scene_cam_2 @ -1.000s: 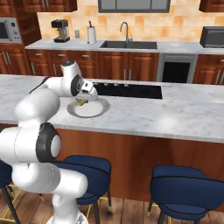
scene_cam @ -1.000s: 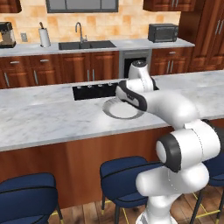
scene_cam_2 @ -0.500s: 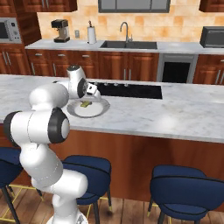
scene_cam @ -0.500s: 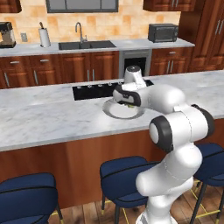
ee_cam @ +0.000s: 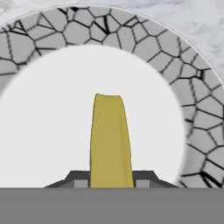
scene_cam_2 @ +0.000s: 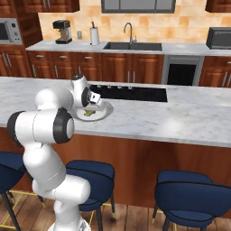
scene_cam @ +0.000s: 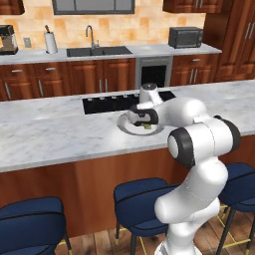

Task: Retrieve the butter from the fridge and place it on a plate on the dining table. Then retrieve the butter knife by the fridge and place it near the plate.

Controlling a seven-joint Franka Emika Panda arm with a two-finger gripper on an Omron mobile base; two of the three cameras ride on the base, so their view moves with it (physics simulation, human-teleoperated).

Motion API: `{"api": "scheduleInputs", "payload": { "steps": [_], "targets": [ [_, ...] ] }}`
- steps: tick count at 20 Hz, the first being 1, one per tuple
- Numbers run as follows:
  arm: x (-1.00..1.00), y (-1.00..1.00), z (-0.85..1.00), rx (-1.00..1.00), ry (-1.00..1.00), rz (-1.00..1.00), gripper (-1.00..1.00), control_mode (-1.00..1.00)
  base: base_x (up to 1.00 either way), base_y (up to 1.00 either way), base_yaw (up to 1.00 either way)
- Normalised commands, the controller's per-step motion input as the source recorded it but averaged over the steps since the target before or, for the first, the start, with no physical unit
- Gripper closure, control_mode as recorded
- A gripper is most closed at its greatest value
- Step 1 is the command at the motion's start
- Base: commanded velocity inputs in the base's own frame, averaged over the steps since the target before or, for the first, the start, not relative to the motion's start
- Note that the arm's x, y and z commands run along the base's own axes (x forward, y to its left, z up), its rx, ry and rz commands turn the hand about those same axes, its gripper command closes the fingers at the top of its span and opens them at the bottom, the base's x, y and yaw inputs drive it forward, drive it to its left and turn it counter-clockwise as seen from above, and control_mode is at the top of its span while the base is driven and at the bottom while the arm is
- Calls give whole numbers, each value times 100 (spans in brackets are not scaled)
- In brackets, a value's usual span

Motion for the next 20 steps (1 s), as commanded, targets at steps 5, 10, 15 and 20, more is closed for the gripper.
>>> {"api": "scheduleInputs", "payload": {
  "steps": [5,10,15,20],
  "targets": [
    [4,0,-11,0,0,0,100,-100,0,0,0],
    [3,0,-10,0,0,0,-100,-100,0,0,0],
    [0,0,4,-1,5,0,-100,-100,0,0,0],
    [-30,-4,83,0,17,0,-100,-100,0,0,0]
  ]
}}
